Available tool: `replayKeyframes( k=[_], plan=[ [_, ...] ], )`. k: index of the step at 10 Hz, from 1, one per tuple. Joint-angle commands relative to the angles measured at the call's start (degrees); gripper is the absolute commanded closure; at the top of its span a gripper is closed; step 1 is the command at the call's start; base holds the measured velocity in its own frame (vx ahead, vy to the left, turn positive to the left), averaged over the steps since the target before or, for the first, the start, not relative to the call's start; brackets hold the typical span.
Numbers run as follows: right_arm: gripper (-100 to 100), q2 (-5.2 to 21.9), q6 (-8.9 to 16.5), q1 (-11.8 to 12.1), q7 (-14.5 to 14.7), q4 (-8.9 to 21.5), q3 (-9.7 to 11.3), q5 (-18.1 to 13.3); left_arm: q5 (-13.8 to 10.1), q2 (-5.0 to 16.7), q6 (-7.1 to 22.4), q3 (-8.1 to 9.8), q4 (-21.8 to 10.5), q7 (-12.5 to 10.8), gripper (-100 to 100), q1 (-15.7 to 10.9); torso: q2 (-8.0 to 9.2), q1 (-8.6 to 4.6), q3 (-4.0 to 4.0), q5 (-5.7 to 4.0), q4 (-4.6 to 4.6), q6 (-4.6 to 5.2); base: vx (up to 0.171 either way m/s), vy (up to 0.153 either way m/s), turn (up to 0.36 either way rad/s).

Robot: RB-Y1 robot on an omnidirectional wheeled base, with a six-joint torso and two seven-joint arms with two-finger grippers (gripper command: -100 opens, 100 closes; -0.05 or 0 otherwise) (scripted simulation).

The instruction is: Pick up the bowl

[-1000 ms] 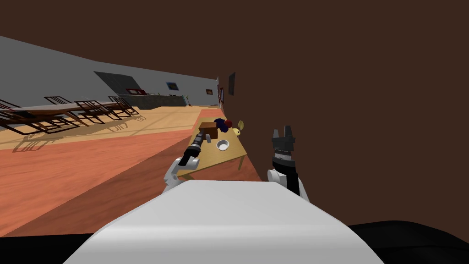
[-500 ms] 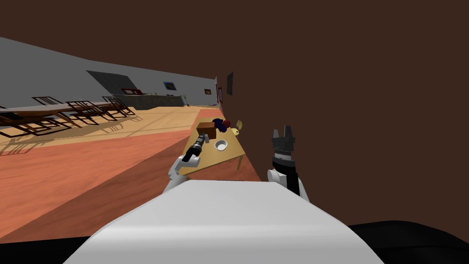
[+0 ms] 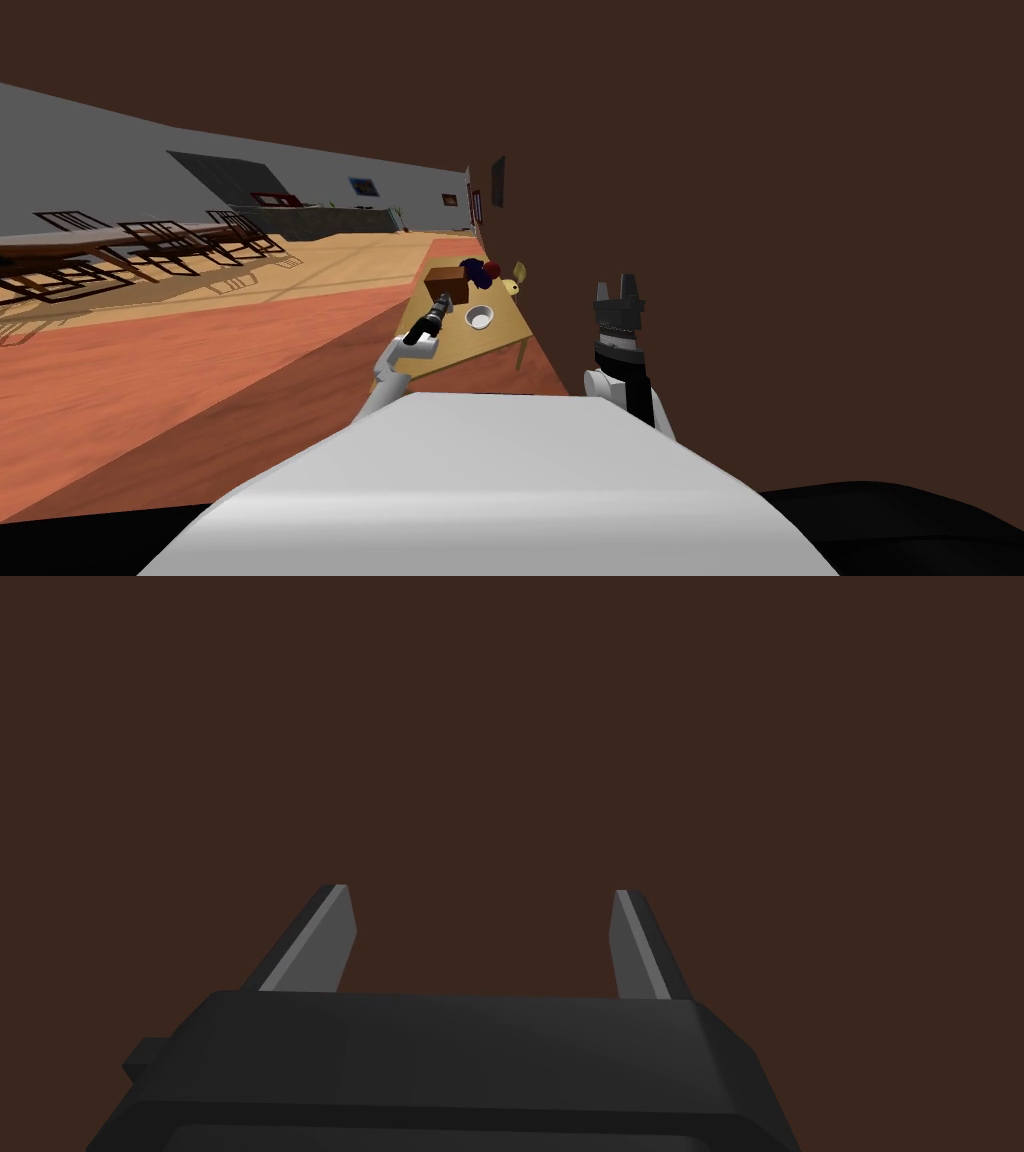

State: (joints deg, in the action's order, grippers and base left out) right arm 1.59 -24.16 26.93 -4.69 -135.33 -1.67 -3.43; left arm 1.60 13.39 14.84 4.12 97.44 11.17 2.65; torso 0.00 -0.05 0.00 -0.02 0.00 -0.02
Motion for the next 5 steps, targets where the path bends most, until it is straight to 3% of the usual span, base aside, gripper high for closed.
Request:
replayKeyframes(
  k=[1,2,5],
  plan=[
    [0,0.0,0.0,0.0,0.0,0.0,0.0,0.0,-0.6,0.6,2.9,0.16,-2.9,0.9,-100,-1.8,0.00,0.00,0.00,0.00,0.00,0.00,0.000,-0.018,-0.063],
    [0,0.0,0.0,0.0,0.0,0.0,0.0,0.0,-0.6,0.6,3.3,0.16,-2.9,0.9,-100,-1.8,-0.01,0.00,0.00,0.00,0.00,0.02,0.000,-0.013,-0.044],
    [0,0.0,0.0,0.0,0.0,0.0,0.0,0.0,-1.8,1.4,7.8,0.37,-8.3,2.2,-100,-5.0,0.00,0.02,0.00,0.00,0.00,-0.01,-0.001,-0.011,-0.068]
  ],
)
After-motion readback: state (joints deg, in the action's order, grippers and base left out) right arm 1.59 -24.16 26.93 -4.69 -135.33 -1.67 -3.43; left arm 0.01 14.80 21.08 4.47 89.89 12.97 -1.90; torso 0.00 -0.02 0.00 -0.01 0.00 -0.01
